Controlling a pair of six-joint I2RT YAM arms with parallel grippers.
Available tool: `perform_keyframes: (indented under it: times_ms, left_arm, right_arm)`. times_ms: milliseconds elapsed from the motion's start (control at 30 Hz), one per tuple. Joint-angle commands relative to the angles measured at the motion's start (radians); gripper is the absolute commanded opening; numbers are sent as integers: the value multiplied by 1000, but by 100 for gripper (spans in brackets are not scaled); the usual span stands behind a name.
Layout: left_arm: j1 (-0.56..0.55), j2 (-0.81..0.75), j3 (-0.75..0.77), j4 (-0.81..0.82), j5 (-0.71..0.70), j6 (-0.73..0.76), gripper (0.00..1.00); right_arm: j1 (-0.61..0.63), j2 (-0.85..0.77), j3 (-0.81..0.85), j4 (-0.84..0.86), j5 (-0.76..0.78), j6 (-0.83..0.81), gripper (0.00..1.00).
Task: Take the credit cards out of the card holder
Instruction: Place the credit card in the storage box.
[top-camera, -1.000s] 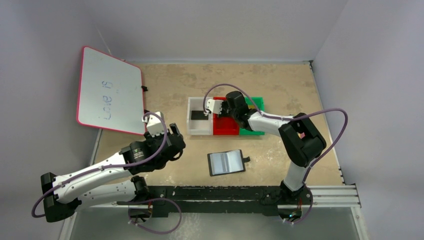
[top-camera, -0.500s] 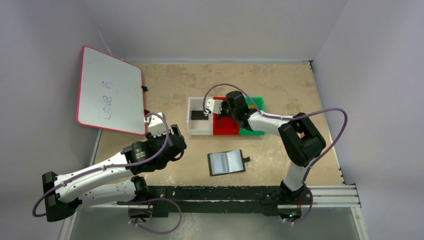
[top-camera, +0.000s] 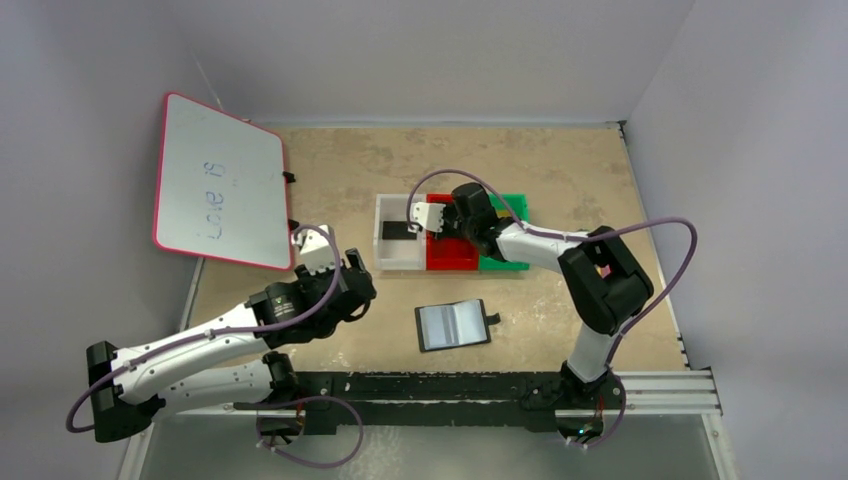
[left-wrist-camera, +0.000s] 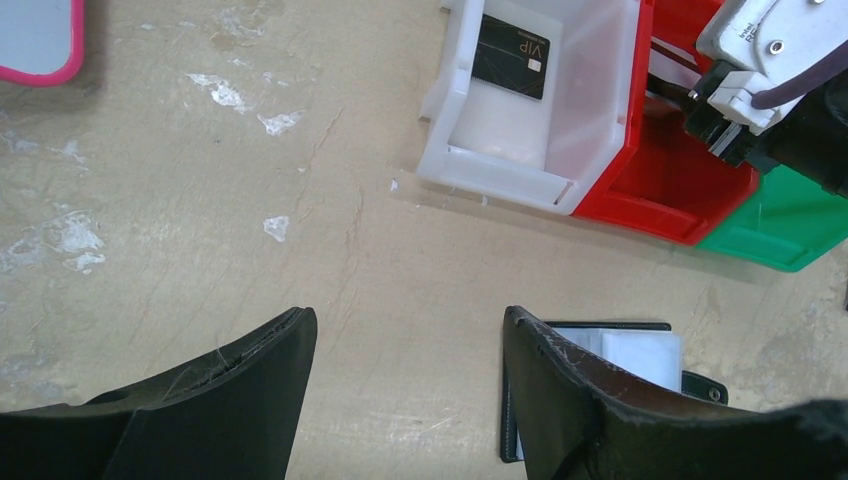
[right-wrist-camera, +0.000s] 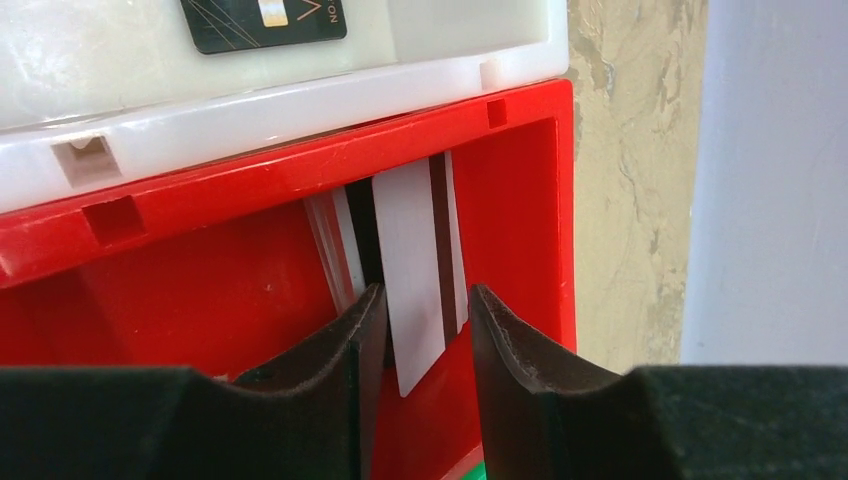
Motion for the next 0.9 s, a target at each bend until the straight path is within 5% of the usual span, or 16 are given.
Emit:
perform_keyframes:
  times_ms: [0, 67, 167, 867]
  left_arm:
    - [3, 11, -4, 35, 13, 32, 68]
    - [4, 16, -4, 35, 18, 35, 68]
    - [4, 16, -6, 36, 21, 33, 68]
    - [4, -2, -13, 15, 9, 22, 67]
  right_arm:
    - [0, -71, 19, -22, -59, 10, 40]
    - [0, -75, 14, -22, -71, 13, 40]
    - [1, -69, 18, -43, -85, 12, 60]
    - [1, -12, 5, 35, -39, 19, 64]
